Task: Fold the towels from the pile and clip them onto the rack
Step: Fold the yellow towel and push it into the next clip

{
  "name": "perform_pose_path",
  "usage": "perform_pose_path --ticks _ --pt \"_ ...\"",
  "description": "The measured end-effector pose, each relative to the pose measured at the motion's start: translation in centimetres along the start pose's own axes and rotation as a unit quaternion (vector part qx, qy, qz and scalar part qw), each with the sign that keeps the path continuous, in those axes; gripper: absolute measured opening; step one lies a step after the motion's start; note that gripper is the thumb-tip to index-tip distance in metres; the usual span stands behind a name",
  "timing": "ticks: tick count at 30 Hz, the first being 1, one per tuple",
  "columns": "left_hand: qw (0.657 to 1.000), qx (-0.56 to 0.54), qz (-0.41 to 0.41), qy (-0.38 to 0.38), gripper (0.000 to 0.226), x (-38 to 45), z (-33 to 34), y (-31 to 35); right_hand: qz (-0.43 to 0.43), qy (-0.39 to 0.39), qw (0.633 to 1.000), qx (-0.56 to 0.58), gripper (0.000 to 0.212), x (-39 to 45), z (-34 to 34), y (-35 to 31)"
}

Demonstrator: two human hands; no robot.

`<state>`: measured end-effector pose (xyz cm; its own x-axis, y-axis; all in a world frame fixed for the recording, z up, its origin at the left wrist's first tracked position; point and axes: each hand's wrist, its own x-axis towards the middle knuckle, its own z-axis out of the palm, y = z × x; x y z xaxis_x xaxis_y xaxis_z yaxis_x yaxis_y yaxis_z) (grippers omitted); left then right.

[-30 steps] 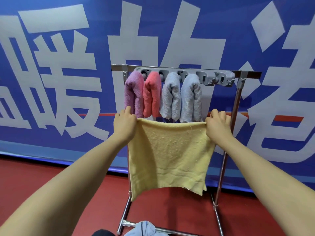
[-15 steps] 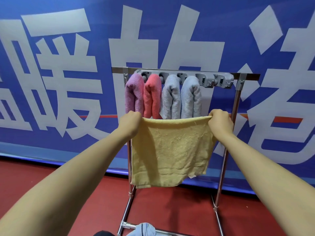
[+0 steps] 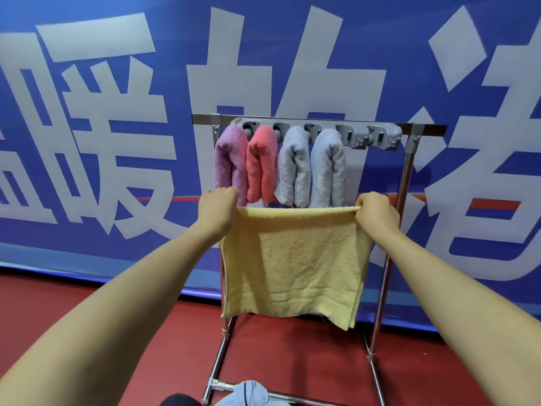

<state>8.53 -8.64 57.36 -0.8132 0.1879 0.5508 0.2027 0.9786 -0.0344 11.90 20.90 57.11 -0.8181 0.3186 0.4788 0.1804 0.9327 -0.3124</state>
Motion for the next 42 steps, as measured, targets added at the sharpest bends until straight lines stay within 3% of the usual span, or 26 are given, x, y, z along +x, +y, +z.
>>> perform_pose_path --ticks 7,11,35,37,42 --pt "0.999 0.044 0.008 -0.030 0.019 -0.2 0.4 -0.4 -0.001 0.024 0.999 0.035 0.028 0.0 0.3 -0.3" --pt "0.998 0.054 0.003 0.008 0.020 -0.4 0.7 -0.8 -0.046 0.025 0.997 0.061 0.025 -0.2 0.3 0.0" --pt "0.998 0.047 -0.015 -0.046 0.026 -0.8 -0.2 -0.4 -0.081 0.063 0.992 -0.067 0.019 -0.6 -0.3 -0.1" --pt "0.998 0.046 -0.021 -0.044 0.033 -1.1 -0.1 -0.4 -0.080 0.064 0.992 -0.074 0.018 -0.8 -0.2 -0.1" --pt "0.997 0.081 -0.014 0.008 0.020 -1.4 0.0 -0.6 -0.069 0.095 0.991 -0.064 0.013 -1.1 -0.1 0.0"
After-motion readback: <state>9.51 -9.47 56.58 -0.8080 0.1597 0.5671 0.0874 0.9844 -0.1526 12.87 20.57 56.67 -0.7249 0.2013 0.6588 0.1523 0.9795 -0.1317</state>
